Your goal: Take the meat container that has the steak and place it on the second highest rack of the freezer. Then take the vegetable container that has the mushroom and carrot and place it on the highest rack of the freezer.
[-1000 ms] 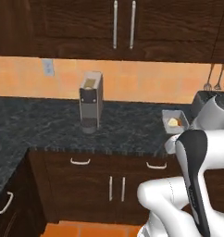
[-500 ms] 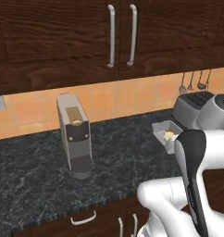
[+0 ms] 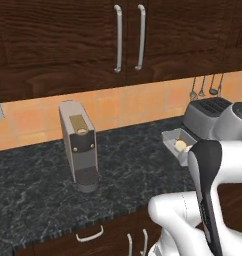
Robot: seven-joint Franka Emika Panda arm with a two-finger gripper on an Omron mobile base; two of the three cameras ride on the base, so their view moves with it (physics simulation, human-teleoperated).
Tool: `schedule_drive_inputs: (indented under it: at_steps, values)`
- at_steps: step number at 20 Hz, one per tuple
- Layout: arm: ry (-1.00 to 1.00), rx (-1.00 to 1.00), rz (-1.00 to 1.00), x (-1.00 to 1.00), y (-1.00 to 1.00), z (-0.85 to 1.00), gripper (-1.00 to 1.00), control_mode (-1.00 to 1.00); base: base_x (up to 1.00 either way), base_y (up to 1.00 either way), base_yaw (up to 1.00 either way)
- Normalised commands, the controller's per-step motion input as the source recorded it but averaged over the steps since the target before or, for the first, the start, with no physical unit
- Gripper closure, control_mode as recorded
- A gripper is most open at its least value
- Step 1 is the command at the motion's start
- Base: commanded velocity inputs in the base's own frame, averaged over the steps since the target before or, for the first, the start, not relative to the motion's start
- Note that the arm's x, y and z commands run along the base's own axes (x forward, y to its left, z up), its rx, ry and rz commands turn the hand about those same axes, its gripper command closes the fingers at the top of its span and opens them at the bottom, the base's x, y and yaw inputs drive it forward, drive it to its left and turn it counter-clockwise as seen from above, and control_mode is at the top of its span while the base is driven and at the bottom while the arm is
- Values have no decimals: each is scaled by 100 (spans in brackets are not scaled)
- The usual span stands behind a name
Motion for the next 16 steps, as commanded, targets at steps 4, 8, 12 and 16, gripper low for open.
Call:
schedule_drive_inputs:
  at_steps: [4, 8, 12, 16]
  values:
    - [0, 0, 0, 1, 0, 0, -100, -100, 0, 0, 0]
    - [0, 0, 5, 60, -25, -4, -100, -100, 0, 0, 0]
    - [28, 23, -22, 72, -95, 0, -100, -100, 0, 0, 0]
    - [34, 21, -39, 55, -92, -11, -100, -100, 0, 0, 0]
